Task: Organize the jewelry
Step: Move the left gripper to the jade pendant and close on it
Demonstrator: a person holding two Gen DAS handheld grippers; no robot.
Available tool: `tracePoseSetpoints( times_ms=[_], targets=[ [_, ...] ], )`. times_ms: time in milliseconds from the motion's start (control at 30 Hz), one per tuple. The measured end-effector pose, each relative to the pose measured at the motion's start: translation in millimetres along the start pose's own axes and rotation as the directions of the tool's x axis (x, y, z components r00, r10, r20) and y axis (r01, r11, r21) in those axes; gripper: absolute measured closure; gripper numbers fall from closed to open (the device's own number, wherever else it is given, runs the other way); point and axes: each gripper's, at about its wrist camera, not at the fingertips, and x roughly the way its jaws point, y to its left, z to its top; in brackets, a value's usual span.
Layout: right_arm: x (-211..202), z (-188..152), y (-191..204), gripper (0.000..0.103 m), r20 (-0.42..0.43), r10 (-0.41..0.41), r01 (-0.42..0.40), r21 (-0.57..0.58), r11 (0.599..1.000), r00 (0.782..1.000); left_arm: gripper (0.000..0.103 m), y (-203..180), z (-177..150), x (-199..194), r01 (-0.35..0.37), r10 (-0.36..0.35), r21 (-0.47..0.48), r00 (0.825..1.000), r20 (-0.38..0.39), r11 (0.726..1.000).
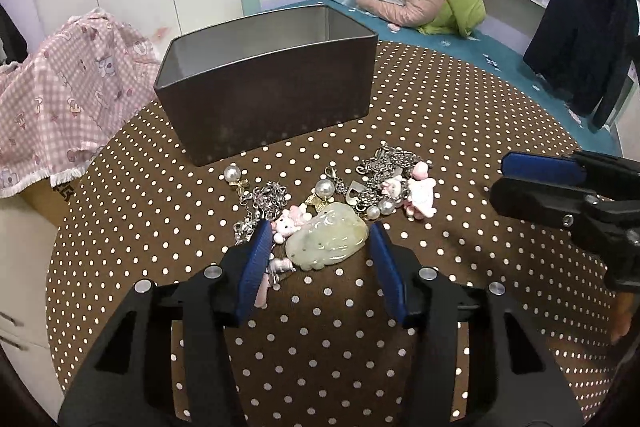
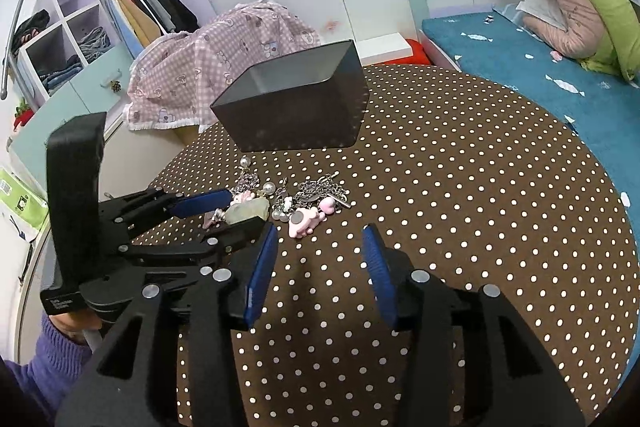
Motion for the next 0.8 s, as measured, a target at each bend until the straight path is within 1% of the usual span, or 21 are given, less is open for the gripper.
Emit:
tracePoseSetpoints(
  times_ms=[67,100,167,233,267,300,333,367,400,433,500,533,633,667,733,800],
  targets=[
    [1.3,0.3,-1.2,0.061,-0.003,-0.002,0.002,0.003,1.000,1.000,0.055,-0.1,0.5,0.6,-0.009,0.009,0.005,1.000,0.001,1.000],
    [2.1,0.3,-1.2,0.061,-0.006,-0.003,0.003,0.001,1.000,1.000,0.061,0.6,0.2,1.0,-0.010,0.010,0.005,1.000,0.002,1.000],
    [3.4,0.3,-1.0,0.061,-0.011,-0.003,0.003,-0.002,1.000,1.000,0.062,0.2,1.7,0.6,-0.002,0.002,-0.008,1.000,0.002,1.000],
    [6.1,0.1,0.5,0.061,-0.020,-0.003,0.003,-0.005,1.000,1.000,0.066,2.2,0.2,-2.4,0.004,-0.003,-0.016,1.000,0.004,1.000],
    [7.9,0.0,1.6,0.061,-0.026,-0.005,0.005,-0.009,1.000,1.000,0.066,3.4,-0.1,-4.0,0.007,-0.007,-0.021,1.000,0.003,1.000],
    [9.7,0.0,3.5,0.061,-0.030,-0.011,0.010,-0.016,1.000,1.000,0.076,5.5,-0.7,-5.3,0.012,-0.011,-0.027,1.000,0.002,1.000],
    [10.9,0.1,5.3,0.061,-0.032,-0.014,0.013,-0.022,1.000,0.999,0.083,7.7,-0.1,-8.1,0.029,-0.028,-0.039,1.000,0.008,0.999],
    [13.3,0.3,9.2,0.061,-0.037,-0.020,0.018,-0.036,0.999,0.999,0.084,12.8,-1.3,-11.1,0.041,-0.041,-0.051,0.999,0.011,0.998],
    [16.0,1.4,12.9,0.061,-0.040,-0.026,0.024,-0.048,0.999,0.999,0.088,16.9,-1.4,-13.3,0.057,-0.056,-0.064,0.998,0.013,0.996],
    [18.7,1.8,16.8,0.061,-0.042,-0.033,0.030,-0.059,0.998,0.999,0.090,18.2,-1.7,-14.9,0.059,-0.058,-0.067,0.998,0.013,0.996],
    [25.6,3.7,26.5,0.061,-0.047,-0.049,0.044,-0.095,0.994,0.998,0.090,21.6,-2.7,-16.6,0.055,-0.054,-0.070,0.998,0.013,0.996],
    [28.7,4.3,29.5,0.061,-0.048,-0.055,0.050,-0.110,0.993,0.997,0.090,22.5,-3.4,-17.0,0.061,-0.060,-0.073,0.998,0.011,0.995],
    [40.8,6.0,38.4,0.061,-0.059,-0.116,0.105,-0.165,0.981,0.992,0.089,24.1,-4.5,-17.8,0.088,-0.088,-0.080,0.996,0.009,0.993],
    [42.5,6.2,39.3,0.061,-0.062,-0.117,0.105,-0.172,0.980,0.991,0.089,24.6,-4.4,-18.5,0.095,-0.094,-0.084,0.995,0.012,0.992],
    [43.3,7.3,38.9,0.061,-0.065,-0.121,0.108,-0.178,0.978,0.990,0.085,24.3,-3.9,-18.0,0.114,-0.113,-0.087,0.993,0.009,0.990],
    [40.4,7.9,35.7,0.061,-0.063,-0.122,0.110,-0.170,0.979,0.990,0.075,20.7,-4.4,-17.0,0.098,-0.098,-0.074,0.995,0.006,0.992]
  ],
)
